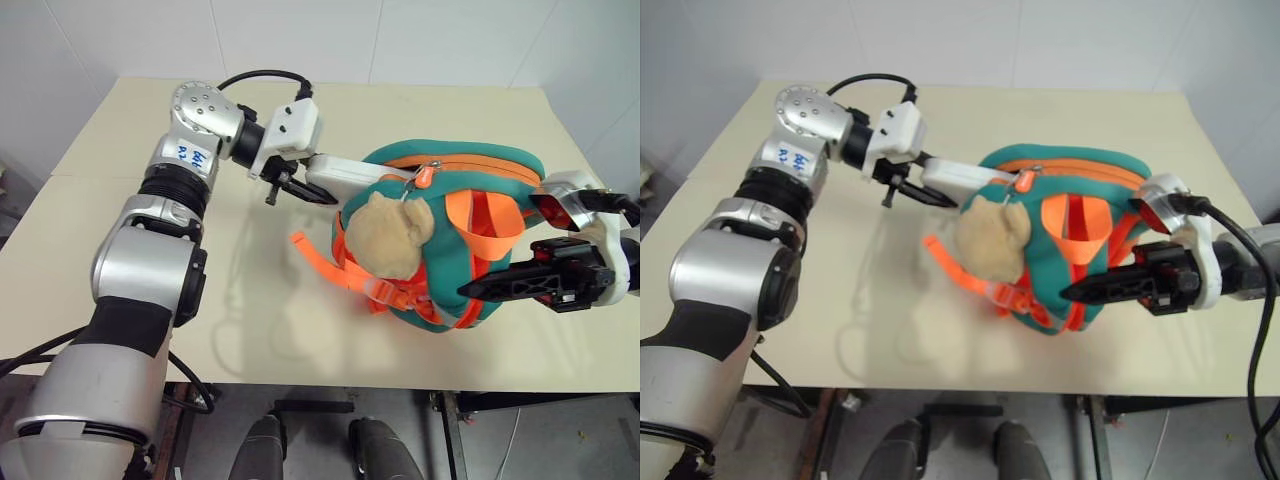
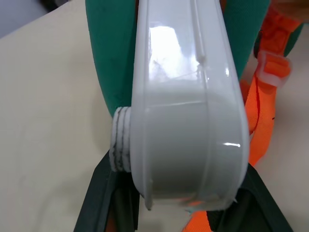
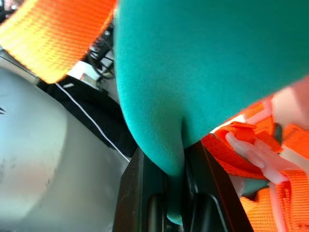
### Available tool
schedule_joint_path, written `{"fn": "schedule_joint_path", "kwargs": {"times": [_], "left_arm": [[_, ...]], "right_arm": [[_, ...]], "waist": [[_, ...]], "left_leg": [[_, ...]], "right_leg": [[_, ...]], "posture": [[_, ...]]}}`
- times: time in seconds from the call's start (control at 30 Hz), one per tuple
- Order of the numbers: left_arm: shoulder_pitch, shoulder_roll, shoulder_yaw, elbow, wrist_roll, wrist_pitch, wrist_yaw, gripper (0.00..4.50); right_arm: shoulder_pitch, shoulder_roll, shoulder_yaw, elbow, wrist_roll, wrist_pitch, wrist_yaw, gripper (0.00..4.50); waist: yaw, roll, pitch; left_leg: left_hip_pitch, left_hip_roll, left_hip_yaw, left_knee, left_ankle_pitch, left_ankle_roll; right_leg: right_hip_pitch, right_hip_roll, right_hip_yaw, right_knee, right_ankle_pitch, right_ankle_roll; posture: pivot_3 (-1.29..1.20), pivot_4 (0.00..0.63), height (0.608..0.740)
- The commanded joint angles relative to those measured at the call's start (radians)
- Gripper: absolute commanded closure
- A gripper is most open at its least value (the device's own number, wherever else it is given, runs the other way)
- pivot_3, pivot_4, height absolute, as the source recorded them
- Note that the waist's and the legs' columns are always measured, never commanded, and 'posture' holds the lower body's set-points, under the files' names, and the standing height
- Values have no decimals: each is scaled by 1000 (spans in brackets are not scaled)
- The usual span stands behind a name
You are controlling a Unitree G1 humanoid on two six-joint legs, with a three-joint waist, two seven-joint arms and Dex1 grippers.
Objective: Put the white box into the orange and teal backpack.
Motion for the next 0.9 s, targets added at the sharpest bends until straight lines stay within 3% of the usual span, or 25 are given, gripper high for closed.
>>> {"fn": "schedule_joint_path", "kwargs": {"times": [0.03, 0.17, 0.33, 0.53, 0.9], "left_arm": [[13, -80, -15, -28, -26, 2, -112, 3223], [39, -171, -20, -38, 5, 11, -43, 3223], [45, -234, -5, -59, 10, 67, 42, 1690], [53, -192, 30, -110, -9, 102, 32, 14], [78, 59, 98, -130, -38, 112, -25, 14]], "right_arm": [[-9, -19, 20, 24, -47, -42, 55, 4479], [-24, 16, 22, 17, -51, -46, 39, 4479], [-13, 60, -13, -22, -13, -13, -12, 4479], [0, 93, -52, -47, 14, 11, -60, 4479], [-12, 142, -39, -38, 10, 4, -95, 4479]], "waist": [[-1, 0, 0], [5, 0, 0], [22, 0, 0], [19, 0, 0], [-4, 1, 0]], "left_leg": [[0, 0, 0, 0, 0, 0], [1, 0, 0, 1, 0, 0], [2, 0, 0, 3, 0, 0], [2, 0, 0, 3, 0, 0], [3, 0, 0, 3, 1, -1]], "right_leg": [[0, 0, 0, 0, 0, 0], [1, 0, 0, 1, 0, 0], [2, 0, 0, 1, 0, 0], [1, 1, 1, 3, 0, 0], [1, 1, 1, 6, 0, 0]], "posture": [[0, 150, 740], [0, 150, 740], [0, 150, 740], [0, 150, 740], [0, 150, 740]]}}
